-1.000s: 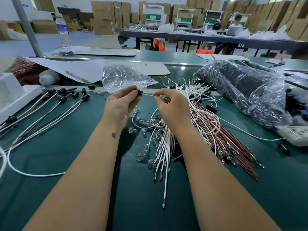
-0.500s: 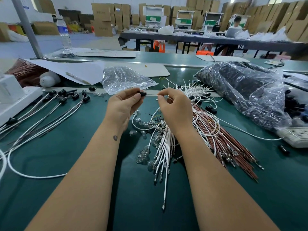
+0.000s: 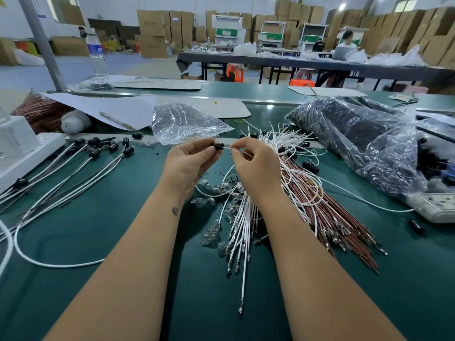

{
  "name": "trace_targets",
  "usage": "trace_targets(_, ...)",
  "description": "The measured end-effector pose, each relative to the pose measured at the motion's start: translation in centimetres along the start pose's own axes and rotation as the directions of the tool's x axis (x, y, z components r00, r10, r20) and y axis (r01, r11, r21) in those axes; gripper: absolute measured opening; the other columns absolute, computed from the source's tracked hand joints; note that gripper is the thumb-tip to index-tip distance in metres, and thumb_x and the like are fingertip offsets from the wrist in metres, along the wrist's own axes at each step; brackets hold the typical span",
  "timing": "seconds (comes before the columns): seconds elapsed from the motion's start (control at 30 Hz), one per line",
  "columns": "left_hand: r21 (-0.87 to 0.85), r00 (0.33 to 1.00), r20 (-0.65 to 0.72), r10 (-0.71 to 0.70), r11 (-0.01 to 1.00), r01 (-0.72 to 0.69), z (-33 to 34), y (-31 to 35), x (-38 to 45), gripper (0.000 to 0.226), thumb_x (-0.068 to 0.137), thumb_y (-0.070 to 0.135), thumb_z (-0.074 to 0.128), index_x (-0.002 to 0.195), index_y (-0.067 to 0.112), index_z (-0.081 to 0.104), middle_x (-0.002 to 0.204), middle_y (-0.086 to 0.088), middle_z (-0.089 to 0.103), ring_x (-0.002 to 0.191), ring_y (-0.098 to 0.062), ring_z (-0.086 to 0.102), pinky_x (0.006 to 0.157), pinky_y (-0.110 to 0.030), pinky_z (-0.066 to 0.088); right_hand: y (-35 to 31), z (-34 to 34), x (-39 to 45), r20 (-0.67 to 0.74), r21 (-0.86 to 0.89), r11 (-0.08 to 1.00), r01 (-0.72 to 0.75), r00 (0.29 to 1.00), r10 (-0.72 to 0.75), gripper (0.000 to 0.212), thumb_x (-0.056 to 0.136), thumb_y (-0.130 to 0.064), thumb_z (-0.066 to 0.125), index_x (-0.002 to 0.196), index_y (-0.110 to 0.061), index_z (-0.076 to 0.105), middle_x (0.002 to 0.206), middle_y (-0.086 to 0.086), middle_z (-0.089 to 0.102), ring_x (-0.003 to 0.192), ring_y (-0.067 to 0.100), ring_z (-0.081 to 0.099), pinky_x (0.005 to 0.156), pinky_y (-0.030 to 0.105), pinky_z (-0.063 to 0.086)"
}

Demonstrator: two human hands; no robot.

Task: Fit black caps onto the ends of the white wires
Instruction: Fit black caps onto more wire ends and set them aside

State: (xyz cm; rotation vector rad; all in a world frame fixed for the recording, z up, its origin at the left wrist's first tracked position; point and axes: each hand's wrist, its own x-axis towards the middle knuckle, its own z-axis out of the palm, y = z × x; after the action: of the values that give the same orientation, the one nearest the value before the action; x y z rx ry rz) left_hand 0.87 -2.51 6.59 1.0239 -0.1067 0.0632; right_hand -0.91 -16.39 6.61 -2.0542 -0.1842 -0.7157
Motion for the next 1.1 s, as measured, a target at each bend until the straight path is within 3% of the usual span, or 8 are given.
trace_targets(0.23,0.067,0.999,0.039,0.027,0.997,-0.030,-0.04,0.08,-0.22,0.021,0.082,-0.015,0.059,0.091,0.002,0.067,0.082,-0.008,0.074,0.081,-0.018,0.072,0.075,-0.021,0.057,0.02,-0.08,0.08,-0.008,-0.030,0.999,-0.018,1.000,0.018,0.011,0.093,-0.018,0.057,0.090,-0.019,0.067,0.074,-0.004,0.062,0.068,0.017,0.061,0.064,0.036,0.052)
trace_targets(0.5,0.154,0.998,0.052,0.047,0.987,-0.054,0.03,-0.35,-0.39,0.020,0.082,-0.013,0.062,0.089,0.004,0.069,0.080,-0.007,0.074,0.080,-0.017,0.071,0.073,-0.020,0.056,0.64,0.19,-0.01,0.016,0.030,0.999,-0.033,0.999,0.032,0.012,0.094,-0.013,0.055,0.087,-0.018,0.063,0.065,-0.014,0.053,0.061,0.005,0.050,0.061,0.026,0.042)
trace_targets(0.73,0.120,0.998,-0.045,0.032,0.992,-0.026,-0.14,-0.25,-0.18,0.011,0.082,-0.009,0.064,0.087,0.001,0.068,0.071,-0.006,0.073,0.067,-0.016,0.071,0.064,-0.017,0.055,0.15,0.44,-0.42,0.072,-0.050,0.999,0.002,0.997,0.001,0.012,0.094,-0.017,0.057,0.085,-0.023,0.063,0.064,-0.013,0.055,0.061,0.008,0.052,0.058,0.027,0.040)
trace_targets(0.87,0.134,0.998,-0.061,0.022,0.991,-0.014,-0.29,0.04,-0.26,0.006,0.082,-0.003,0.067,0.085,0.002,0.068,0.070,-0.006,0.073,0.064,-0.013,0.070,0.062,-0.015,0.054,-0.16,0.20,-0.50,0.026,-0.074,0.997,-0.010,1.000,0.012,0.011,0.094,-0.018,0.057,0.087,-0.022,0.064,0.070,-0.011,0.060,0.068,0.011,0.058,0.062,0.029,0.047)
trace_targets(1.1,0.157,1.000,0.002,0.007,0.988,-0.007,-0.19,-0.08,-0.40,0.019,0.078,-0.013,0.065,0.088,0.003,0.068,0.073,-0.006,0.073,0.070,-0.016,0.070,0.068,-0.019,0.056,0.04,0.63,-0.54,0.058,-0.069,0.997,-0.017,0.998,0.021,0.010,0.094,-0.020,0.057,0.088,-0.025,0.063,0.068,-0.012,0.057,0.064,0.009,0.053,0.059,0.029,0.042)
